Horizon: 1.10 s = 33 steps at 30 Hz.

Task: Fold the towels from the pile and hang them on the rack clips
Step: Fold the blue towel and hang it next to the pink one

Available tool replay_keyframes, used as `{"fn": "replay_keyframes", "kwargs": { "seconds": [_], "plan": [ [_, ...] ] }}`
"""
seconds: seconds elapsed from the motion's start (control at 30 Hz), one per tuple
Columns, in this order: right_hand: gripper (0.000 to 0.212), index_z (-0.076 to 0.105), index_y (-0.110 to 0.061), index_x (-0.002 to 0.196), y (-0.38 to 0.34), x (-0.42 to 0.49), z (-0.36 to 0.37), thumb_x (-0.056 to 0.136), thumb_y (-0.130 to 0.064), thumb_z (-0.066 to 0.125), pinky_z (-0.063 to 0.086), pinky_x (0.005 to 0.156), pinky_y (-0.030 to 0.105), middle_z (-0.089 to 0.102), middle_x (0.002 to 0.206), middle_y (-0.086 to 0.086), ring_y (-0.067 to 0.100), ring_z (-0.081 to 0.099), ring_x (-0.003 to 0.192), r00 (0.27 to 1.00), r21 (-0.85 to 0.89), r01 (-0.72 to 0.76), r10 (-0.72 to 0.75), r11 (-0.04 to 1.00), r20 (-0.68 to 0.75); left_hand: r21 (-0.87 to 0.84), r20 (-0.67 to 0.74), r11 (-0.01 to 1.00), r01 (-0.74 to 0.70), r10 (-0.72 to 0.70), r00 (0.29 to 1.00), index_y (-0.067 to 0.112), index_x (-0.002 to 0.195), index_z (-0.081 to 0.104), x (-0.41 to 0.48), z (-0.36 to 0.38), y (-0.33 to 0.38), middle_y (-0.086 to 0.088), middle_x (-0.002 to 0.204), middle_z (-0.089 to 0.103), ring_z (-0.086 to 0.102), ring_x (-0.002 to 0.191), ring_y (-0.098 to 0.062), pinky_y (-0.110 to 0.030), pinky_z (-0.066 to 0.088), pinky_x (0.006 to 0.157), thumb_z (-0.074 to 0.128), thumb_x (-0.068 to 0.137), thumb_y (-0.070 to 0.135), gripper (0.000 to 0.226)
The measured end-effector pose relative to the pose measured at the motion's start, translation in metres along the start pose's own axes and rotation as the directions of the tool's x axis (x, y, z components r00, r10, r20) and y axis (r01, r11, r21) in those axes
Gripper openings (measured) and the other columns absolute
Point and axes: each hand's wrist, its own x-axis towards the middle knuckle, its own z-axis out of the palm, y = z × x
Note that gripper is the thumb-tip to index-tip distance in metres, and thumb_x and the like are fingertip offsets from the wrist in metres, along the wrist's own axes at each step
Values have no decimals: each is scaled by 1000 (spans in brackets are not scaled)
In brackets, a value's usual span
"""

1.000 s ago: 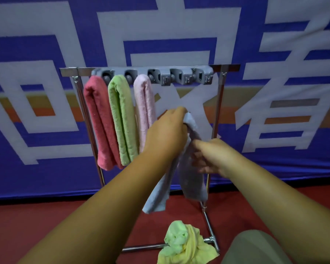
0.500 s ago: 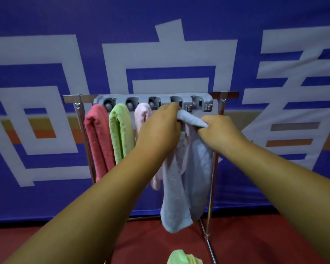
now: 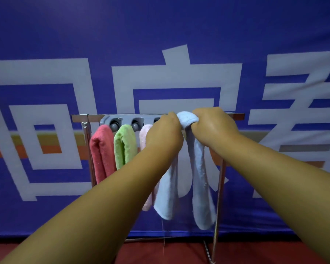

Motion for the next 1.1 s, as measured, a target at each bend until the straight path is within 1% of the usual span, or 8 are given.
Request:
{"fn": "replay_keyframes", "kwargs": {
  "seconds": [0.13, 0.27, 0.37, 0.53, 0.73, 0.87, 0.97, 1.1],
  "plan": [
    [12, 68, -10, 113, -13, 36, -4, 101, -10, 64, 45, 71, 36, 60, 87, 8, 26, 58, 78, 990, -57, -61, 68, 997, 125, -146, -178, 989, -29, 2, 984, 14, 112, 50, 3, -13, -1, -7, 106, 60, 60, 88, -31, -40, 47, 71, 70, 98, 15, 24],
    [14, 72, -10, 112, -16, 59, 10, 99, -10, 66, 42, 56, 35, 59, 82, 8, 23, 53, 66, 989, -88, -85, 95, 992, 113, -124, 173, 987, 102, -80, 982, 5, 140, 57, 24, -48, -1, -10, 96, 55, 59, 94, -31, -34, 43, 83, 74, 101, 21, 45],
    [13, 72, -11, 107, -16, 65, 18, 98, -11, 63, 58, 70, 40, 63, 89, 10, 31, 64, 79, 997, -88, -51, 55, 995, 53, -2, 324, 994, 108, -102, 941, 5, 151, 54, 41, -57, -1, -14, 117, 55, 55, 104, -29, -33, 41, 86, 69, 105, 21, 50],
    [10, 70, -6, 109, -26, 73, 26, 104, -13, 67, 48, 77, 41, 58, 91, 11, 32, 61, 93, 969, -180, -65, 105, 982, 225, 106, 82, 994, 18, -27, 996, 2, 129, 67, 35, -24, -5, -22, 117, 68, 67, 104, -39, -37, 44, 80, 55, 107, 7, 26],
    [38, 68, -13, 139, -14, 55, 71, 101, -16, 69, 56, 80, 43, 70, 122, 10, 32, 70, 115, 952, -294, 40, 53, 955, 301, 145, 413, 984, 102, -154, 898, 13, 145, 57, 42, -14, 10, -11, 141, 60, 56, 139, -33, -46, 43, 120, 53, 109, 23, 37],
    [48, 58, -11, 152, -15, 59, 82, 105, -19, 67, 55, 102, 48, 62, 147, 16, 37, 65, 131, 919, -276, 9, 100, 961, 381, 218, 352, 971, 93, -167, 921, 16, 156, 48, 40, -2, 1, -7, 153, 56, 54, 144, -30, -43, 48, 116, 62, 108, 31, 52],
    [31, 69, -16, 135, -12, 53, 96, 106, -19, 58, 55, 101, 49, 72, 127, 13, 36, 69, 119, 955, -171, 5, 46, 985, 292, 196, 333, 965, 175, -234, 913, 20, 147, 61, 49, 15, -12, -4, 142, 65, 64, 133, -25, -39, 59, 96, 69, 100, 46, 55],
    [22, 70, -21, 116, -1, 36, 115, 101, -21, 54, 56, 74, 39, 68, 90, 2, 28, 67, 85, 989, 184, -50, 23, 982, 145, -314, 11, 942, 118, -121, 993, 7, 120, 64, 32, 78, -31, -12, 101, 64, 61, 90, -31, -36, 50, 76, 61, 100, 20, 25]
  ]
}}
